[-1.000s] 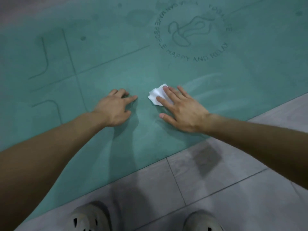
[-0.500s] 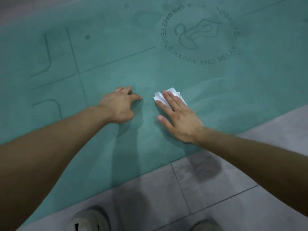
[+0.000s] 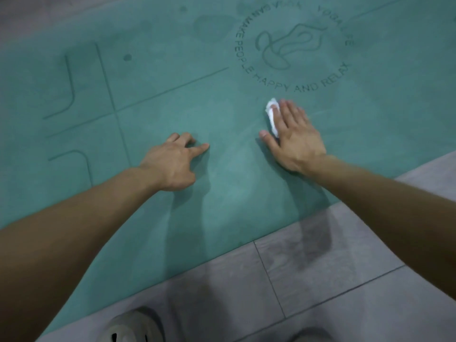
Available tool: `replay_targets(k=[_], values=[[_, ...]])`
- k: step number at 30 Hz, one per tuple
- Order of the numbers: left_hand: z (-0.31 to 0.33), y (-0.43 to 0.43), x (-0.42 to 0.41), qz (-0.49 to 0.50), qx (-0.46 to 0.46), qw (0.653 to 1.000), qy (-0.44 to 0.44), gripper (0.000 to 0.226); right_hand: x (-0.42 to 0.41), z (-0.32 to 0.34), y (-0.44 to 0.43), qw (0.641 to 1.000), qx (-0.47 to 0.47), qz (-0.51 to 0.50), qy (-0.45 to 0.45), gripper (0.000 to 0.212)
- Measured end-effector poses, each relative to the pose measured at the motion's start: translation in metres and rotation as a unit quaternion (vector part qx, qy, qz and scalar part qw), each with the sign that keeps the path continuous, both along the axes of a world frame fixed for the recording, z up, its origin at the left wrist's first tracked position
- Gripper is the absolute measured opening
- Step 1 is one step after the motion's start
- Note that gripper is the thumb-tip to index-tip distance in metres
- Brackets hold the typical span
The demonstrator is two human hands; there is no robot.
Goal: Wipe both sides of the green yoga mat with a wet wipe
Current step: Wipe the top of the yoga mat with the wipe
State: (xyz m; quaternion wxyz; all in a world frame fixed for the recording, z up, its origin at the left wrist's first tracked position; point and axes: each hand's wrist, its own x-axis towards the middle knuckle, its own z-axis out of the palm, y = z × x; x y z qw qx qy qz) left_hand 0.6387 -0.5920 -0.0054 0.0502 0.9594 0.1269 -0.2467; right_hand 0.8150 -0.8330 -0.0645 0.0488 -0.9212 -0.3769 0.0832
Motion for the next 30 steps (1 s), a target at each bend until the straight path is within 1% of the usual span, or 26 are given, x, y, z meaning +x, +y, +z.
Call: replay_targets(k=[1, 2, 5, 8, 9, 10, 11, 12, 13, 14, 15, 16, 17, 18, 19, 20, 21, 22, 23, 24, 25, 26, 27, 28, 29, 30], values=[[-0.002, -0.001, -0.001, -0.003, 0.003, 1.000, 0.001, 0.089, 0.012, 0.001, -0.002, 0.999, -0.003, -0.044, 0.012, 0.085], [-0.003, -0.001, -0.002, -0.006, 0.007, 1.000, 0.002, 0.090, 0.014, 0.001, 0.000, 0.999, 0.003, -0.048, 0.015, 0.085], [-0.006, -0.001, -0.004, -0.010, 0.012, 1.000, -0.001, 0.093, -0.008, 0.000, 0.006, 0.998, 0.054, 0.022, 0.009, 0.078], [-0.004, 0.001, -0.003, -0.014, 0.013, 1.000, 0.002, 0.093, -0.038, 0.001, 0.016, 0.998, 0.046, 0.017, 0.032, 0.080], [-0.003, 0.001, -0.002, -0.015, 0.012, 1.000, 0.004, 0.093, -0.055, 0.001, 0.021, 0.998, 0.042, 0.032, 0.035, 0.083], [-0.002, 0.001, -0.001, -0.015, 0.012, 1.000, 0.005, 0.093, -0.074, -0.001, 0.025, 0.995, 0.045, 0.079, 0.039, 0.084], [-0.001, 0.002, 0.000, -0.016, 0.013, 1.000, 0.008, 0.093, -0.092, -0.005, 0.026, 0.986, 0.049, 0.154, 0.038, 0.084], [0.001, 0.003, 0.001, -0.017, 0.012, 1.000, 0.014, 0.092, -0.103, -0.007, 0.026, 0.971, 0.044, 0.233, 0.038, 0.083], [0.002, 0.004, 0.002, -0.018, 0.007, 1.000, 0.019, 0.092, -0.097, -0.009, 0.024, 0.955, 0.041, 0.291, 0.030, 0.080], [0.002, 0.006, 0.004, -0.020, 0.001, 1.000, 0.022, 0.092, -0.081, -0.010, 0.023, 0.953, 0.040, 0.299, 0.015, 0.077], [0.003, 0.006, 0.004, -0.021, -0.003, 1.000, 0.023, 0.091, -0.061, -0.010, 0.023, 0.966, 0.039, 0.255, 0.002, 0.075], [0.004, 0.007, 0.005, -0.021, -0.005, 0.999, 0.023, 0.090, -0.038, -0.007, 0.023, 0.986, 0.039, 0.163, -0.005, 0.075], [0.005, 0.007, 0.005, -0.021, -0.006, 1.000, 0.021, 0.089, -0.018, -0.002, 0.021, 0.998, 0.031, 0.049, 0.000, 0.076], [0.005, 0.007, 0.005, -0.021, -0.006, 1.000, 0.020, 0.088, -0.007, 0.001, 0.021, 0.999, 0.024, -0.041, 0.015, 0.079], [0.006, 0.006, 0.004, -0.020, -0.006, 1.000, 0.017, 0.088, -0.013, 0.003, 0.027, 0.996, 0.026, -0.080, 0.026, 0.082], [0.007, 0.007, 0.004, -0.022, -0.008, 1.000, 0.018, 0.088, -0.031, 0.002, 0.037, 0.997, 0.038, -0.061, 0.033, 0.086], [0.008, 0.009, 0.003, -0.026, -0.013, 0.999, 0.022, 0.089, -0.057, -0.001, 0.047, 0.998, 0.045, 0.014, 0.038, 0.088], [0.009, 0.013, 0.001, -0.031, -0.027, 0.999, 0.023, 0.089, -0.087, -0.004, 0.053, 0.991, 0.052, 0.110, 0.046, 0.090], [0.010, 0.018, 0.000, -0.029, -0.050, 0.998, 0.021, 0.087, -0.112, -0.009, 0.054, 0.977, 0.057, 0.199, 0.056, 0.089], [0.011, 0.023, -0.002, -0.021, -0.075, 0.997, 0.014, 0.082, -0.122, -0.011, 0.051, 0.963, 0.050, 0.261, 0.049, 0.087], [0.011, 0.029, -0.004, -0.010, -0.090, 0.996, 0.000, 0.077, -0.115, -0.011, 0.048, 0.952, 0.042, 0.303, 0.026, 0.083], [0.010, 0.034, -0.007, 0.004, -0.087, 0.996, -0.023, 0.072, -0.097, -0.011, 0.047, 0.951, 0.036, 0.308, 0.001, 0.080], [0.009, 0.039, -0.010, 0.020, -0.071, 0.996, -0.047, 0.069, -0.075, -0.010, 0.046, 0.962, 0.027, 0.272, -0.011, 0.078], [0.007, 0.044, -0.013, 0.034, -0.053, 0.996, -0.066, 0.066, -0.050, -0.007, 0.046, 0.979, 0.020, 0.202, -0.008, 0.079], [0.005, 0.049, -0.016, 0.046, -0.039, 0.995, -0.077, 0.064, -0.025, -0.004, 0.045, 0.994, 0.016, 0.109, 0.003, 0.080], [0.002, 0.053, -0.017, 0.059, -0.028, 0.995, -0.081, 0.063, -0.007, 0.001, 0.047, 0.999, 0.017, 0.016, 0.029, 0.083]])
